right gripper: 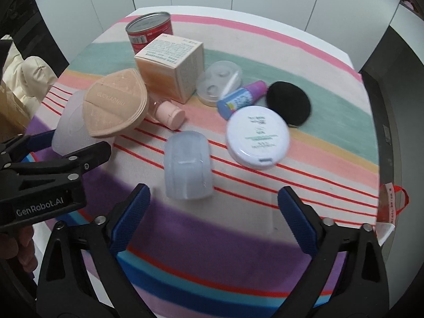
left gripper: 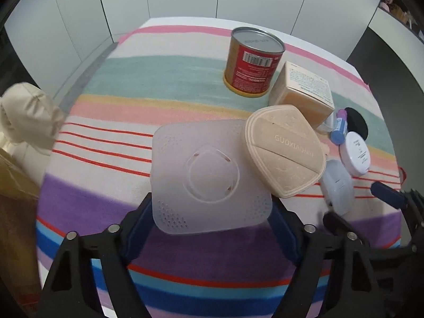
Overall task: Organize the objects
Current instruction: 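Grasp the clear square container with the left tool while the right tool grasps the clear soap box, then carry the container with the left tool into the cardboard box while the right tool carries the soap box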
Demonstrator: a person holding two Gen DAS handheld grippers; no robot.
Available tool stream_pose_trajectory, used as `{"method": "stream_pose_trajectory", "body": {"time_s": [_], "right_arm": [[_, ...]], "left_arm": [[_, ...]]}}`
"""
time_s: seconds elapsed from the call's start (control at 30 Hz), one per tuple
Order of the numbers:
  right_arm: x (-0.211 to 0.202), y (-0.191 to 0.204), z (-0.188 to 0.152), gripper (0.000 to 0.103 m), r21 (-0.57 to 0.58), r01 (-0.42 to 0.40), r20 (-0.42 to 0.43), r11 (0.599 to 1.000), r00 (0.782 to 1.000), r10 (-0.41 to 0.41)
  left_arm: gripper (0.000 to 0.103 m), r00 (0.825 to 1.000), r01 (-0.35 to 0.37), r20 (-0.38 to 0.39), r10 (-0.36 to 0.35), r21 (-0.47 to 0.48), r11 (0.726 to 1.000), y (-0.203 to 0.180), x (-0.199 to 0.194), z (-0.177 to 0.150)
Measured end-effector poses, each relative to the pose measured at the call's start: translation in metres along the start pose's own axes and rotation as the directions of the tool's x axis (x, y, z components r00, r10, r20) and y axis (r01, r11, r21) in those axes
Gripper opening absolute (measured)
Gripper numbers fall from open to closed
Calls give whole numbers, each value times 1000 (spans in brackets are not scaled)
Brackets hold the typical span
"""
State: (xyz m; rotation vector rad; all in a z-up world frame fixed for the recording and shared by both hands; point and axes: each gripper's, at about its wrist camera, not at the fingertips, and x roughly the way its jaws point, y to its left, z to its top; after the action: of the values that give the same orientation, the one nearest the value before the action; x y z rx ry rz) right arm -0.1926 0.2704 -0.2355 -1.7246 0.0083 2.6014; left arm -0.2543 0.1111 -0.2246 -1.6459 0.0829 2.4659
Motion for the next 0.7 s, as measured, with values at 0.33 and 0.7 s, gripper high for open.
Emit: {"method": "stream_pose_trajectory", "body": {"time_s": [0.33,0.7], "right_arm": [[1,14,10,38,-4,-17,-7,1000,1000,17],[-40,8,-4,38,36,-41,-2,999,999,41]], "left_arm": [[81,1000,-5,-21,5,-5,1000,25,-22,-11],[80,1000,-15,-2,15,6,1000,17,-70,-16]]}}
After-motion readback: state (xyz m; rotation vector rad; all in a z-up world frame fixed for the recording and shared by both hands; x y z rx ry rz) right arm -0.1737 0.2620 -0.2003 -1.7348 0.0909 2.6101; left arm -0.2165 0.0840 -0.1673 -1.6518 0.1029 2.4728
